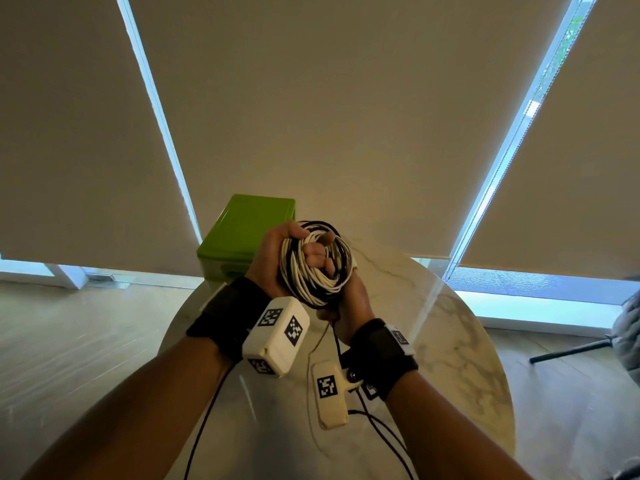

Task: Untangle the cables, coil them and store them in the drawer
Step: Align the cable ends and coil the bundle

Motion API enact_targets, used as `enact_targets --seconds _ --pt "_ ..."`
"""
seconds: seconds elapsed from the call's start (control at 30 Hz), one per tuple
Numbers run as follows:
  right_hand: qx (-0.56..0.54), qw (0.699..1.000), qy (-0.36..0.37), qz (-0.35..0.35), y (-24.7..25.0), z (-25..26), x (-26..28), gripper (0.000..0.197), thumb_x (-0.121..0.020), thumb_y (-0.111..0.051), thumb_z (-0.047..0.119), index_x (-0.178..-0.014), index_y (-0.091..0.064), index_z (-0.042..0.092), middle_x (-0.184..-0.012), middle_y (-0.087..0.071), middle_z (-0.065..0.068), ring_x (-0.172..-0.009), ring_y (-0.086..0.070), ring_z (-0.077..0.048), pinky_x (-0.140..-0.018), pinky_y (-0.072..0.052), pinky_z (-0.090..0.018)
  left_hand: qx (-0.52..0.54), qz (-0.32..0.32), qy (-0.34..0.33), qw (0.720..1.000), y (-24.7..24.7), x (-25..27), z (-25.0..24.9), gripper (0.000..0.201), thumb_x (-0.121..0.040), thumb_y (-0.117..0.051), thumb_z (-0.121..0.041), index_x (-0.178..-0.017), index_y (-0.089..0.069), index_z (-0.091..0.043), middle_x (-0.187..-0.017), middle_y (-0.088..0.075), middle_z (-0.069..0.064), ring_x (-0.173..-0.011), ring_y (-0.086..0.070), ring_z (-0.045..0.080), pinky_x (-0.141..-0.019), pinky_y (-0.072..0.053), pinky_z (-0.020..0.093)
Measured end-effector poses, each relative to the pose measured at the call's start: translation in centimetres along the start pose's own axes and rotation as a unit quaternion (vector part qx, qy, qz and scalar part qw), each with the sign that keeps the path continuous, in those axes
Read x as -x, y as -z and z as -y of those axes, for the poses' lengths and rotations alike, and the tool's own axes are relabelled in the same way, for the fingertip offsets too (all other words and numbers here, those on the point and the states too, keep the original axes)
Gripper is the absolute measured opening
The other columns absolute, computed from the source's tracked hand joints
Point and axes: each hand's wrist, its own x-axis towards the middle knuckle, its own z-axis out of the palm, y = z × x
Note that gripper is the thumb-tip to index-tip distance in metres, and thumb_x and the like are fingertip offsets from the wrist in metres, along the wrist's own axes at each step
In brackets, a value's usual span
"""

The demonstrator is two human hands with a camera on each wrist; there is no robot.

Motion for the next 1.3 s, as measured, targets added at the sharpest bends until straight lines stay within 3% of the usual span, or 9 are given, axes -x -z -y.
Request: enact_targets --seconds 0.2,0.37,0.53,0.67,0.77,0.87,0.97,1.17,1.3 --pt "0.032 0.998 -0.029 0.038 -0.9 -0.9 2.6 0.047 -0.102 -0.025 0.036 -0.061 -0.037 0.018 -0.045 -0.031 0.000 -0.039 -0.022 -0.014 -0.039 -0.019 -0.021 -0.028 -0.114 -0.126 0.985 -0.3 -0.8 -0.8 0.020 -0.075 -0.042 -0.017 -0.082 -0.054 -0.002 -0.048 -0.041 -0.004 -0.042 -0.039 0.011 -0.061 -0.046 0.024" --pt "0.236 0.968 -0.001 0.079 -0.4 -0.3 4.2 0.057 -0.104 -0.019 0.041 -0.063 -0.043 0.010 -0.049 -0.039 -0.003 -0.039 -0.029 -0.014 -0.043 -0.026 -0.022 -0.013 -0.123 -0.162 0.979 -0.5 -0.9 -1.0 0.029 -0.089 -0.036 -0.018 -0.081 -0.058 -0.002 -0.050 -0.044 -0.005 -0.044 -0.044 0.011 -0.063 -0.049 0.025" --pt "0.512 0.838 0.060 0.181 0.3 1.1 6.4 0.030 -0.100 -0.032 0.016 -0.073 -0.045 0.011 -0.066 -0.051 -0.002 -0.057 -0.043 -0.015 -0.060 -0.038 -0.028 -0.009 -0.154 -0.185 0.970 -0.8 -2.0 -1.4 0.022 -0.091 -0.041 -0.016 -0.085 -0.056 -0.002 -0.052 -0.046 -0.004 -0.048 -0.047 0.013 -0.073 -0.049 0.026" --pt "0.658 0.703 0.093 0.255 0.5 3.9 7.2 0.020 -0.095 -0.042 0.014 -0.103 -0.058 0.005 -0.101 -0.066 -0.012 -0.089 -0.061 -0.027 -0.082 -0.051 -0.042 -0.129 -0.202 -0.158 0.958 0.3 -2.6 -0.2 0.010 -0.091 -0.053 -0.015 -0.089 -0.055 -0.006 -0.064 -0.055 0.000 -0.059 -0.058 0.018 -0.073 -0.048 0.032" --pt "0.699 0.651 0.111 0.274 0.5 7.2 7.5 0.025 -0.097 -0.050 0.023 -0.115 -0.062 0.011 -0.103 -0.066 -0.002 -0.087 -0.058 -0.015 -0.079 -0.047 -0.025 -0.250 -0.202 -0.115 0.940 1.2 -2.7 0.2 0.009 -0.088 -0.059 -0.018 -0.087 -0.060 -0.009 -0.070 -0.063 0.001 -0.065 -0.061 0.018 -0.070 -0.047 0.033" --pt "0.693 0.648 0.154 0.276 0.4 10.7 7.1 0.023 -0.093 -0.057 0.019 -0.112 -0.070 0.019 -0.069 -0.058 0.023 -0.065 -0.052 0.001 -0.060 -0.034 -0.006 -0.406 -0.171 -0.106 0.891 0.7 -2.3 1.0 0.007 -0.075 -0.066 -0.019 -0.074 -0.064 -0.013 -0.069 -0.061 0.006 -0.065 -0.058 0.021 -0.069 -0.047 0.032" --pt "0.682 0.661 0.219 0.221 0.3 13.7 5.7 0.011 -0.087 -0.068 0.024 -0.094 -0.076 0.022 -0.051 -0.053 0.023 -0.054 -0.049 0.005 -0.053 -0.033 -0.010 -0.481 -0.122 -0.091 0.863 0.3 -1.8 1.9 0.014 -0.085 -0.057 -0.008 -0.071 -0.061 -0.010 -0.059 -0.057 0.006 -0.056 -0.055 0.020 -0.063 -0.046 0.033" --pt "0.633 0.706 0.257 0.186 0.6 15.9 2.4 0.009 -0.085 -0.069 0.030 -0.090 -0.074 0.023 -0.082 -0.069 -0.007 -0.072 -0.059 -0.022 -0.072 -0.048 -0.036 -0.283 -0.067 0.074 0.954 -0.8 -1.4 2.4 0.071 -0.096 -0.029 -0.061 -0.100 -0.058 0.005 -0.050 -0.053 0.003 -0.041 -0.049 0.013 -0.047 -0.046 0.024" --pt "0.599 0.731 0.270 0.184 1.3 15.1 0.7 0.016 -0.089 -0.065 0.028 -0.097 -0.074 0.017 -0.093 -0.072 0.006 -0.088 -0.066 -0.008 -0.090 -0.052 -0.035 -0.235 0.027 0.128 0.963 -0.3 -0.5 2.2 0.094 -0.069 -0.044 -0.080 -0.102 -0.062 0.006 -0.048 -0.053 -0.001 -0.040 -0.050 0.009 -0.056 -0.044 0.024"
